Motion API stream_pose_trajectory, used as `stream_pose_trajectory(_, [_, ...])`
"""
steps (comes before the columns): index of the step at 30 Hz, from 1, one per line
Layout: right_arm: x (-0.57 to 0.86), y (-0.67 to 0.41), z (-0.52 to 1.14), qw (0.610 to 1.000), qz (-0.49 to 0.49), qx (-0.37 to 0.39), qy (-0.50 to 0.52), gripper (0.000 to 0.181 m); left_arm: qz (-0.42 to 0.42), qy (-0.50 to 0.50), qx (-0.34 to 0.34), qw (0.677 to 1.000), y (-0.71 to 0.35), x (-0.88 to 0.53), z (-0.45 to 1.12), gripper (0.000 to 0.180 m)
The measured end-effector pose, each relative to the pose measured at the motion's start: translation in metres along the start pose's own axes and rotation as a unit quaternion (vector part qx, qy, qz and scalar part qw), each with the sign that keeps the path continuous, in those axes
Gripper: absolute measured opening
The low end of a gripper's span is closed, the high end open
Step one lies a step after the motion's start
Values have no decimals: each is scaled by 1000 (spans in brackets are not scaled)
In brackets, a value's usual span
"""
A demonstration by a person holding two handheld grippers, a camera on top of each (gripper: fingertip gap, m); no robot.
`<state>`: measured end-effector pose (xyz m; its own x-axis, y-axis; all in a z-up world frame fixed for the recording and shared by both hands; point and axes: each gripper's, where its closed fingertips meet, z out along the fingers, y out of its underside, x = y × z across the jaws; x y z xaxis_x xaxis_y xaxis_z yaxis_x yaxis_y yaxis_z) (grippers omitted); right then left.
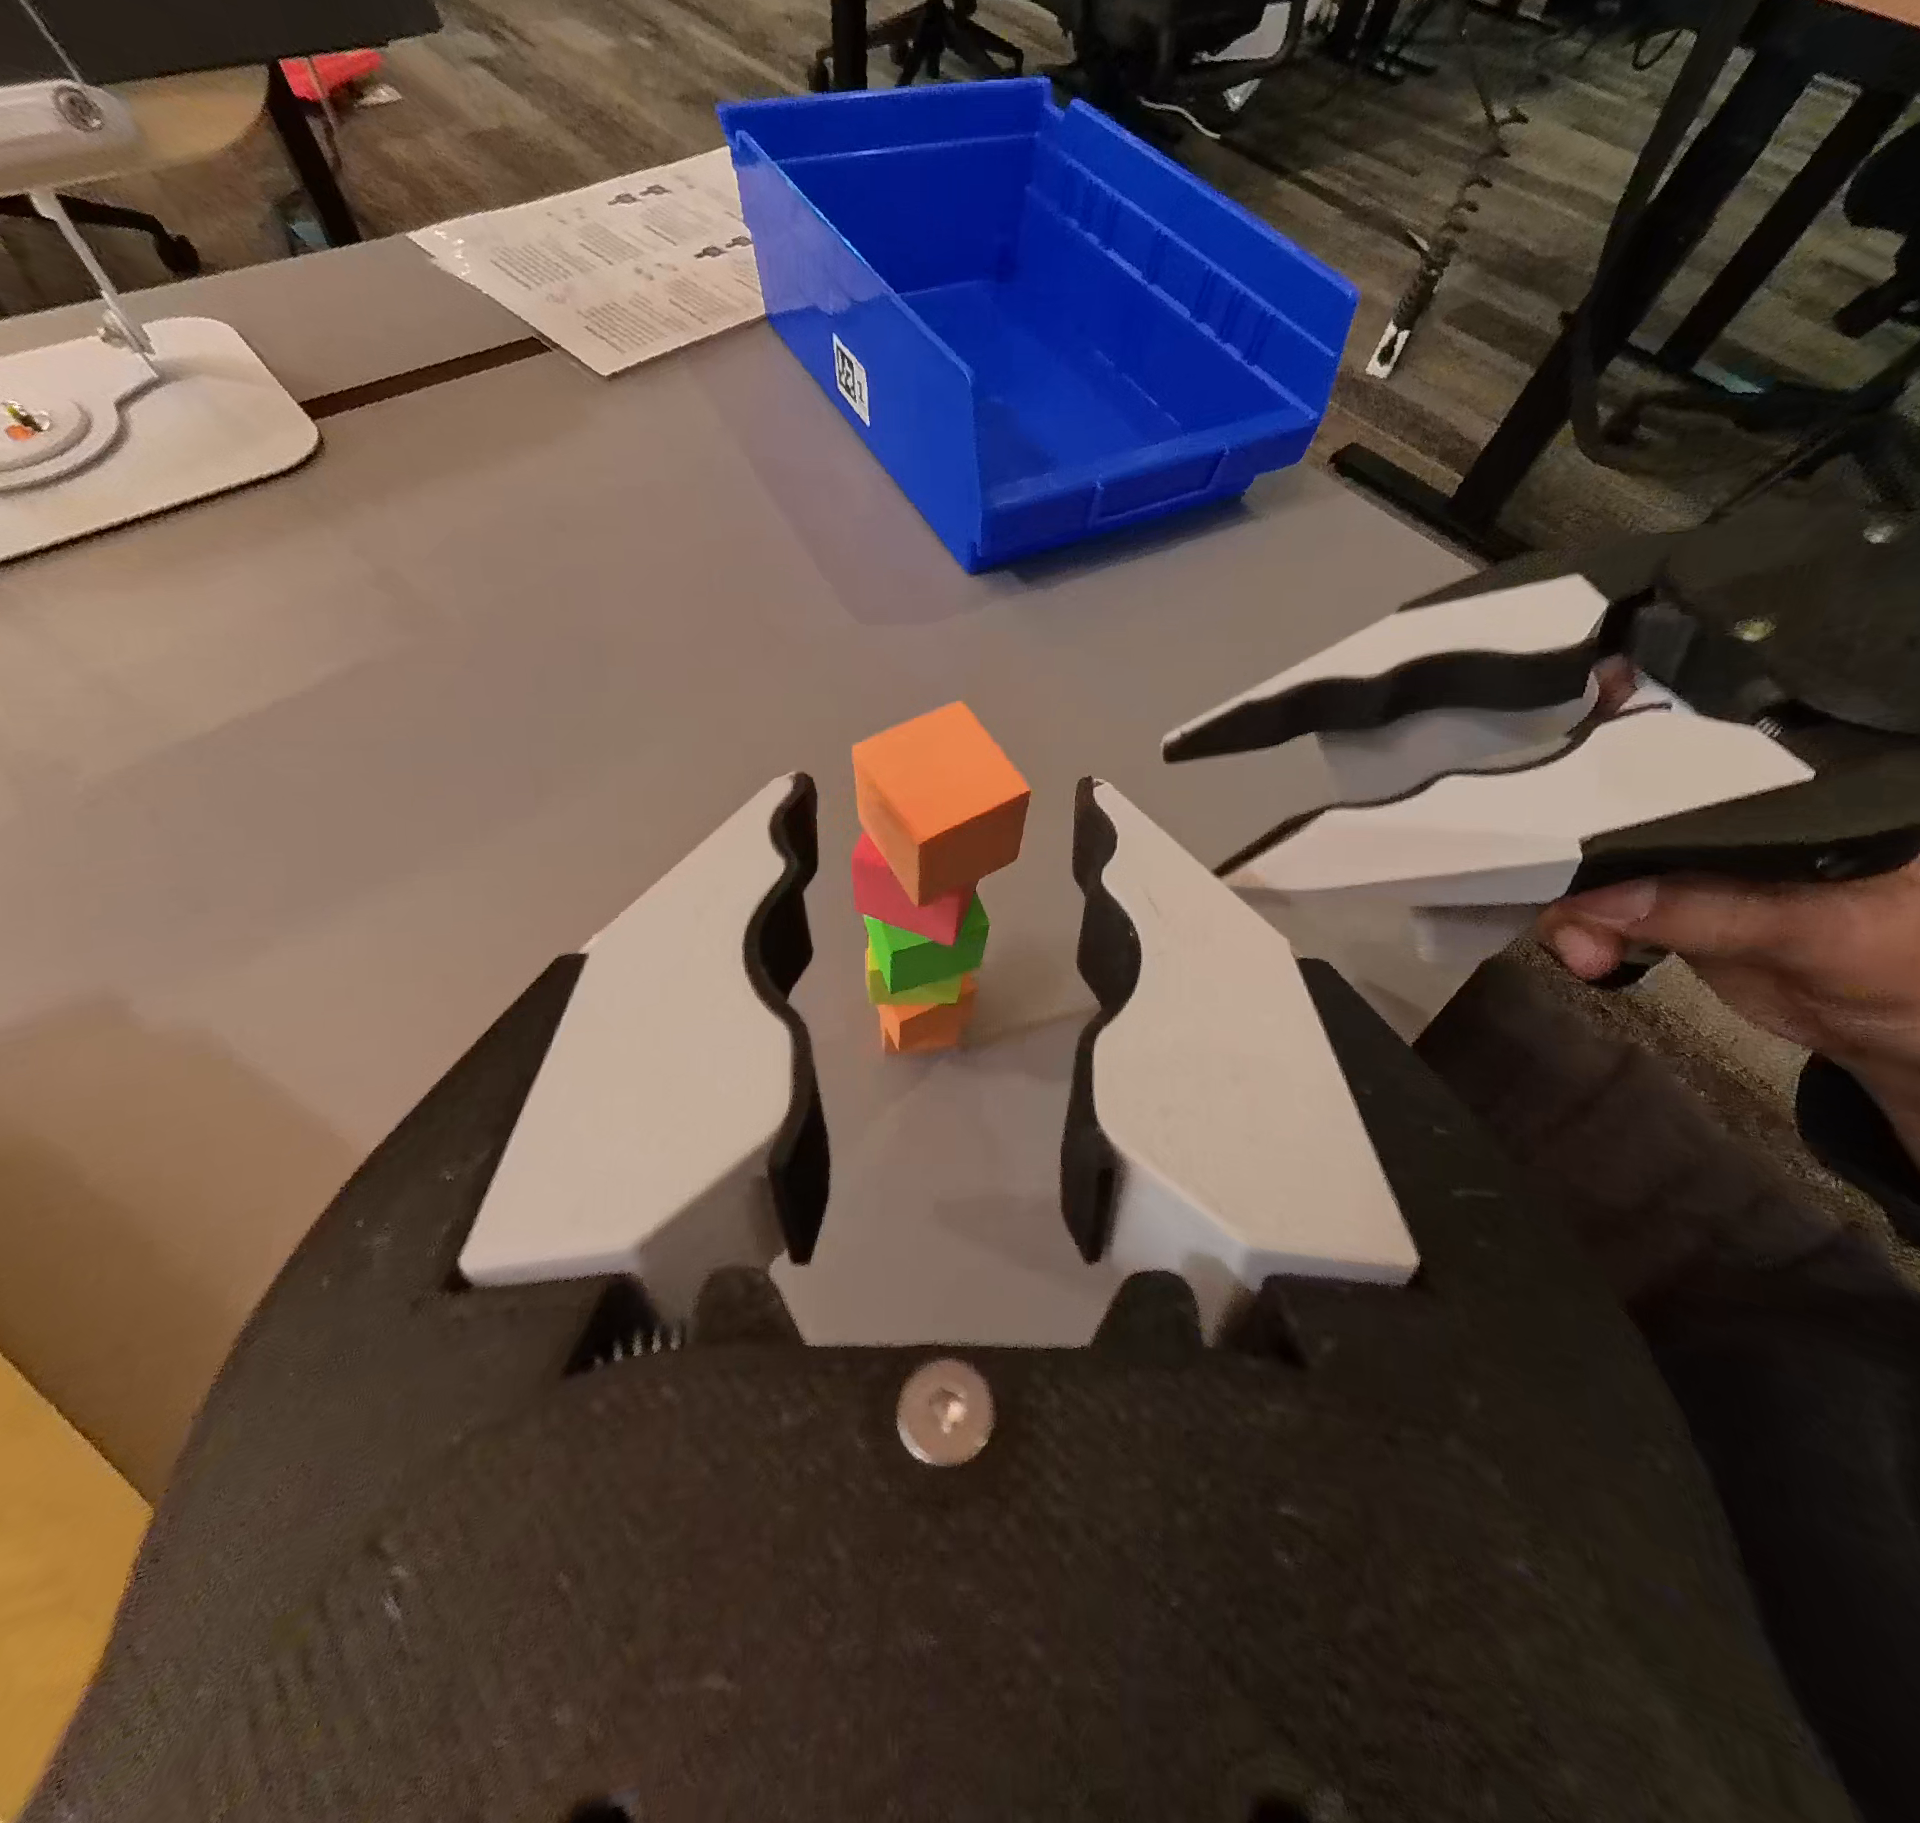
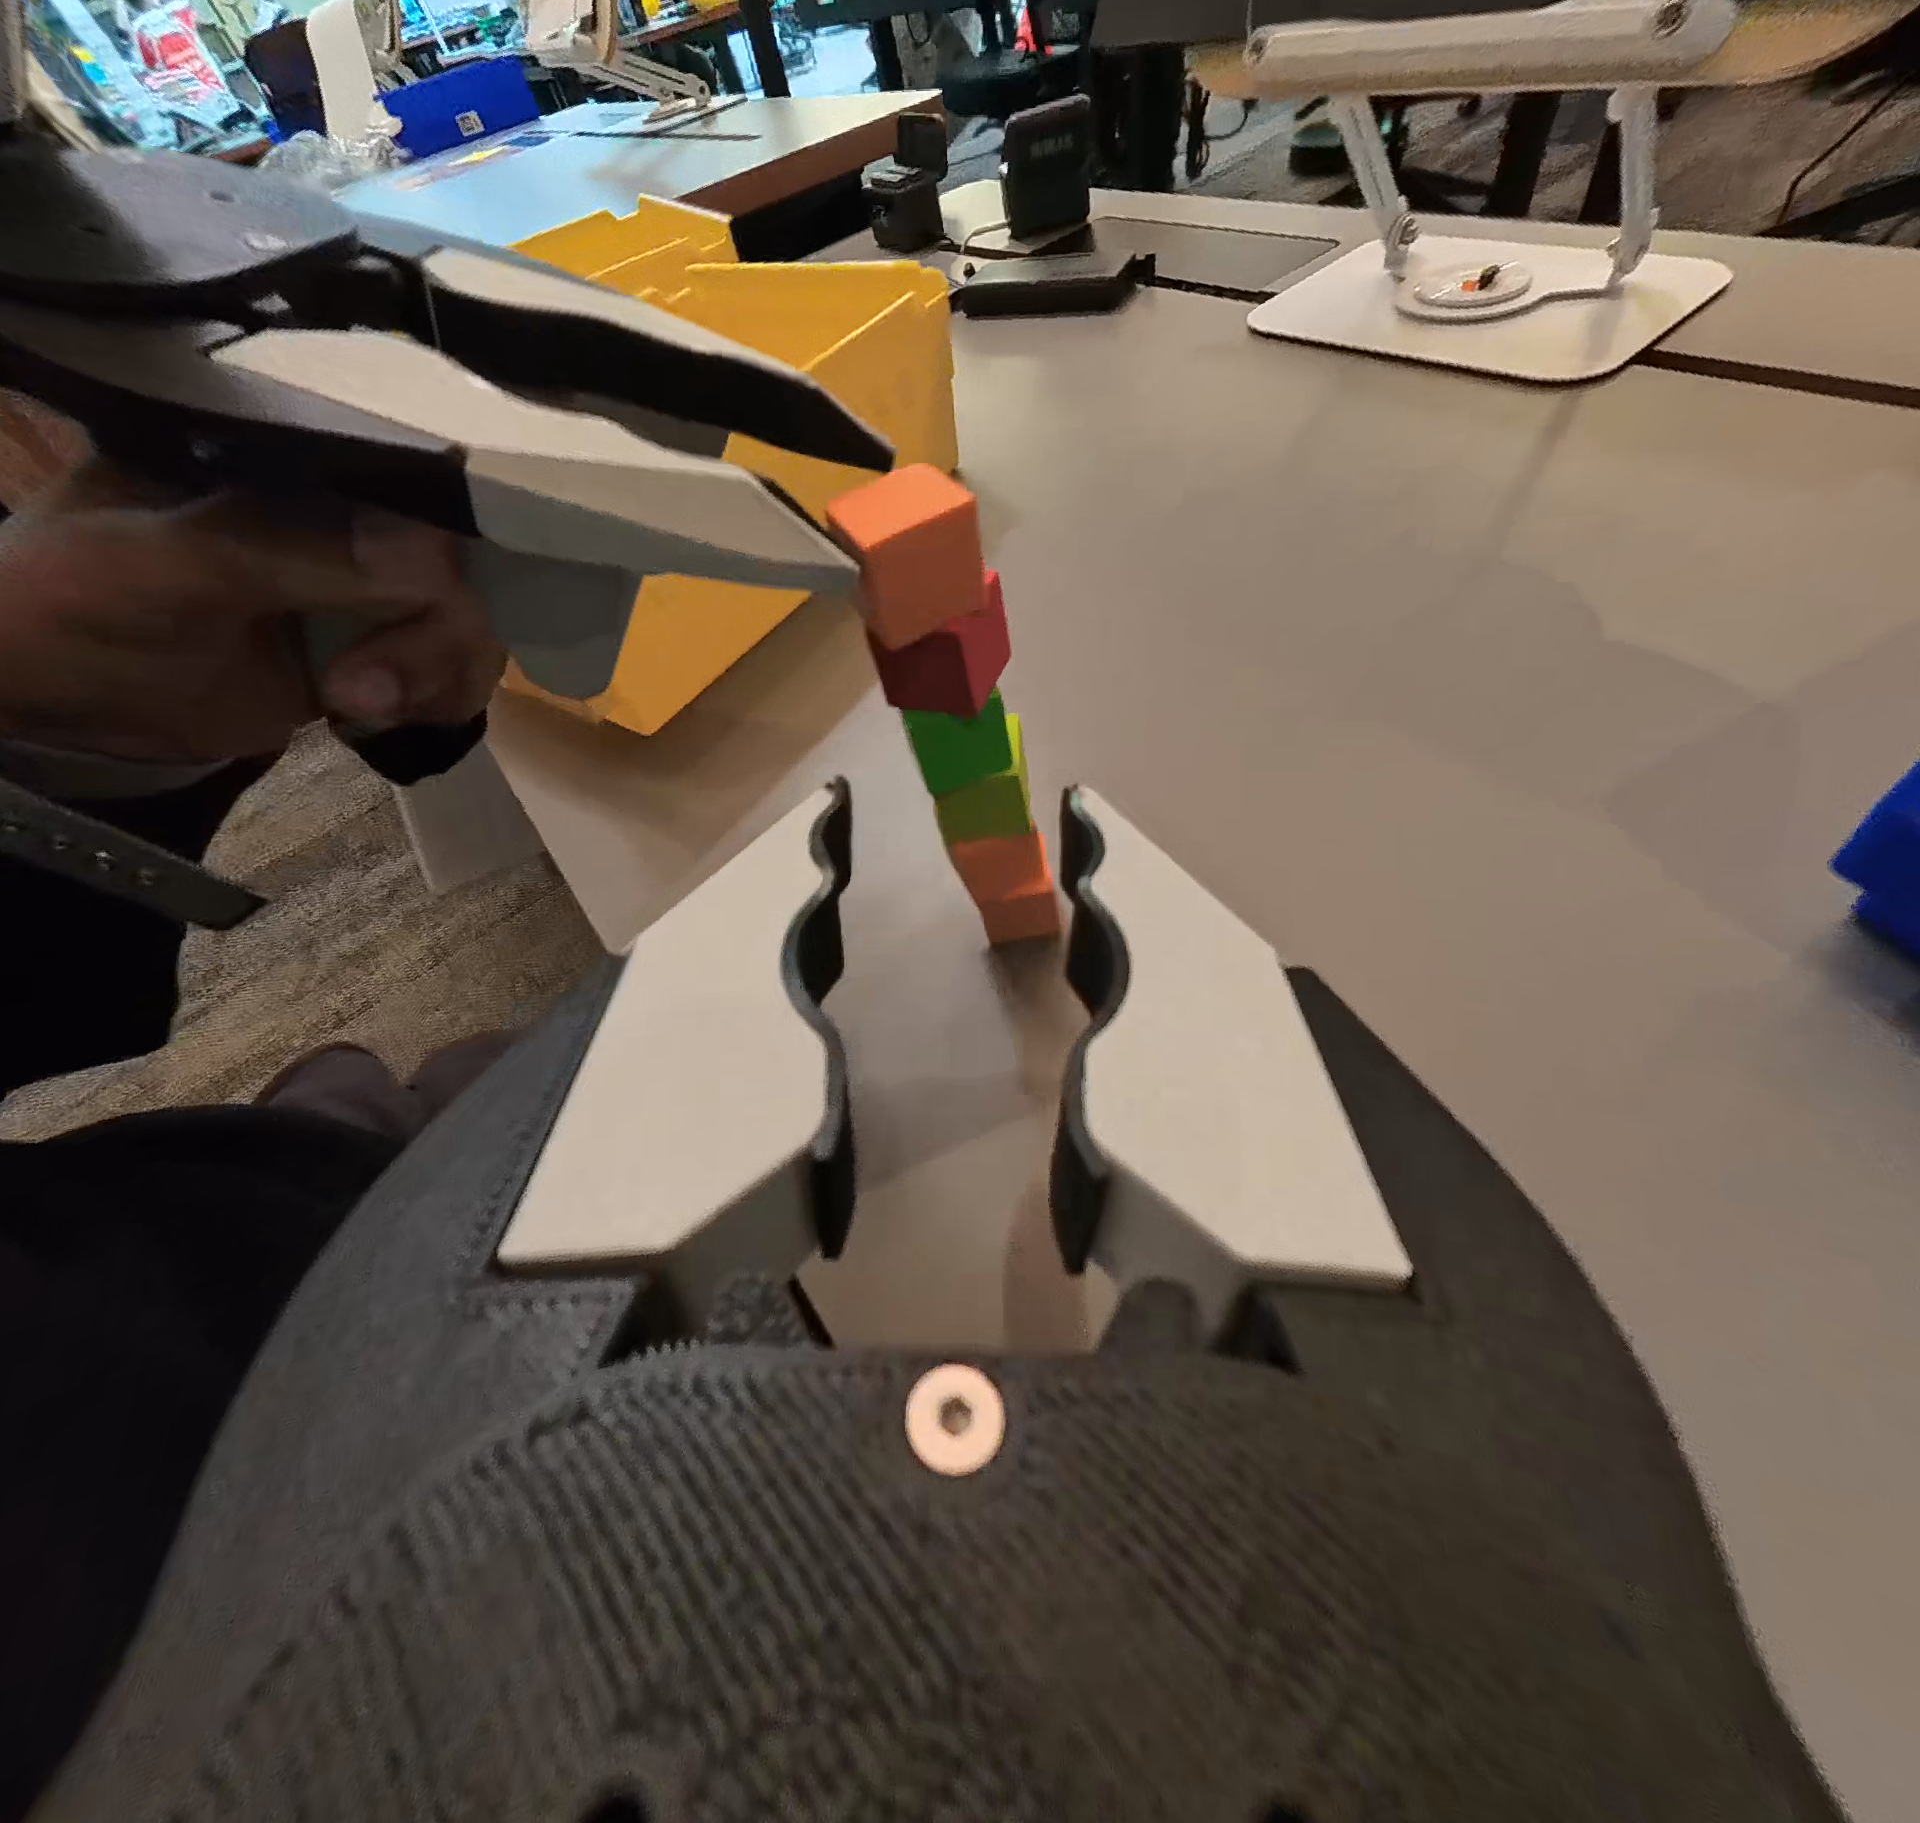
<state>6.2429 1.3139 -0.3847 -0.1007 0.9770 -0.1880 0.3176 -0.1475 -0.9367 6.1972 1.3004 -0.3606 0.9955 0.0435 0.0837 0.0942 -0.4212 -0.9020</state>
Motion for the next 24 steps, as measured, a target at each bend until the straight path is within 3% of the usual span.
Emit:
stream_pose_trajectory(5, [-14,32,12,999,-25,-40,-22,23,-8,-5,31,999,-2,-2,-17,47])
stream_pose_trajectory(10, [-28,73,36,980,-137,-135,-46,0,-29,-25,38,999,15,-13,-32,44])
stream_pose_trajectory(15, [-78,85,53,941,-201,-169,-215,0,-57,-19,20,998,39,-13,-38,42])
stream_pose_trajectory(17, [-56,82,68,944,-219,-181,-170,0,-59,-21,19,998,43,-13,-42,42])
stream_pose_trajectory(20, [12,47,83,969,-209,-134,9,0,-56,-26,23,998,45,-15,-49,40])
stream_pose_trajectory(24, [32,38,62,988,-98,-116,19,0,-53,-42,30,997,46,-24,-59,38])
